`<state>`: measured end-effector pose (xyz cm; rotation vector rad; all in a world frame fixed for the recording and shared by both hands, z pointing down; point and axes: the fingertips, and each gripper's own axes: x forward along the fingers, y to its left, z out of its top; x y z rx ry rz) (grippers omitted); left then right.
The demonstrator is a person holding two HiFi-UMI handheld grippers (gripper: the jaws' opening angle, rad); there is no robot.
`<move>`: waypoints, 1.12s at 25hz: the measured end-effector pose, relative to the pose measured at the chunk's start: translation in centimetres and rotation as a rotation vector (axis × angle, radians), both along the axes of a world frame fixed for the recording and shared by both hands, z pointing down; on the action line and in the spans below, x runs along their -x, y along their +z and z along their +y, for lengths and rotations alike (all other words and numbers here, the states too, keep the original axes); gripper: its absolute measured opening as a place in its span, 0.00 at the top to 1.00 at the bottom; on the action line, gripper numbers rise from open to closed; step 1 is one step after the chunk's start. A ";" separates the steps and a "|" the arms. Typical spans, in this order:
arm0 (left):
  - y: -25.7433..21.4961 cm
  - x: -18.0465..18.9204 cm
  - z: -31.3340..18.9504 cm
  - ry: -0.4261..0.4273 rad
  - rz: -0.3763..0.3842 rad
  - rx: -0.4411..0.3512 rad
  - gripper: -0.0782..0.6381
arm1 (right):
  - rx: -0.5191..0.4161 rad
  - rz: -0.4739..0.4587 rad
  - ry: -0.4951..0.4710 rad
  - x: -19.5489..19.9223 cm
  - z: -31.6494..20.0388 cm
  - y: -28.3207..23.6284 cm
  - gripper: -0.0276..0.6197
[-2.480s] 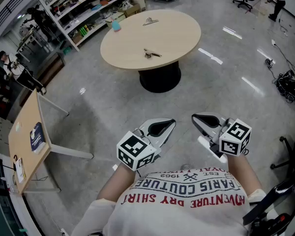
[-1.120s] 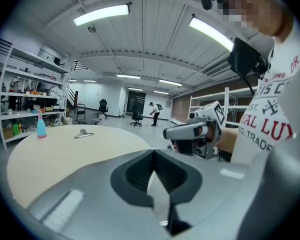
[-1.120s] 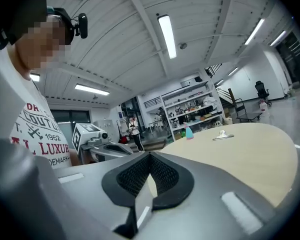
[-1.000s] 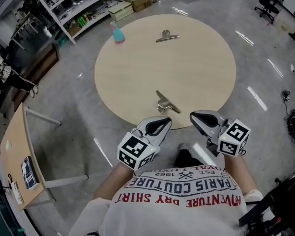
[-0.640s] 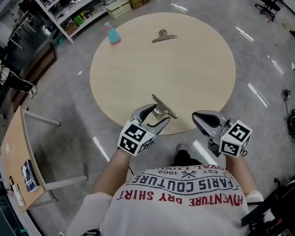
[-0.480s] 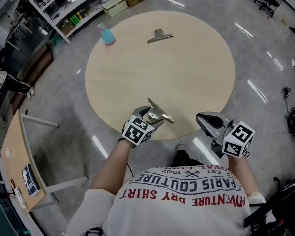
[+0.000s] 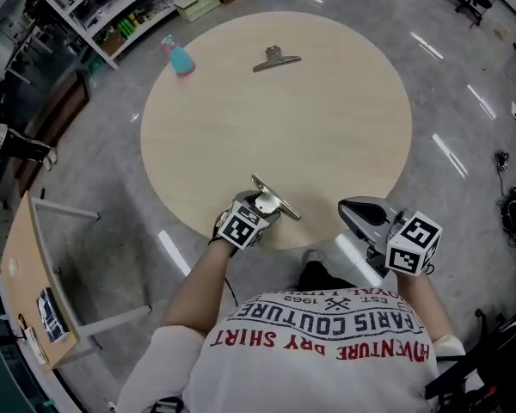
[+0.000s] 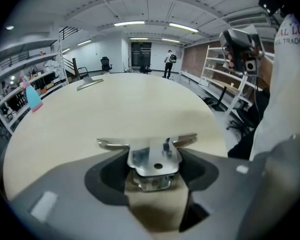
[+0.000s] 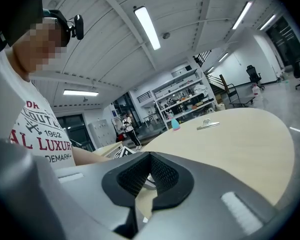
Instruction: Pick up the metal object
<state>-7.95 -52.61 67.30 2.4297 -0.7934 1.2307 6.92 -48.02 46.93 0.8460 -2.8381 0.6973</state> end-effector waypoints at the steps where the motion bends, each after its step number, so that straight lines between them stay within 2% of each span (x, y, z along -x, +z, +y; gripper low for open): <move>1: 0.0 0.0 0.0 -0.001 -0.003 0.002 0.48 | 0.003 0.002 0.000 0.0 0.1 0.1 0.95; 10: 0.1 -0.1 -0.3 -0.046 -0.020 0.016 0.49 | 0.006 -0.004 0.008 0.2 1.0 0.4 0.95; 15: -2.3 -0.3 0.1 -0.131 0.101 -0.005 0.49 | -0.021 -0.004 0.012 0.8 1.9 -0.1 0.95; 19: -8.5 -0.3 1.1 -0.153 0.225 -0.095 0.49 | -0.074 0.011 0.016 1.6 2.3 -2.1 0.95; 21: -13.3 -0.3 2.2 -0.150 0.296 -0.179 0.49 | -0.103 0.011 0.018 2.0 2.7 -3.3 0.95; 25: -23.6 0.1 6.6 -0.114 0.431 -0.399 0.49 | -0.153 0.014 0.015 2.9 4.0 -5.4 0.95; 28: -26.7 0.9 9.8 -0.107 0.482 -0.457 0.49 | -0.173 0.018 0.011 3.9 5.7 -6.0 0.95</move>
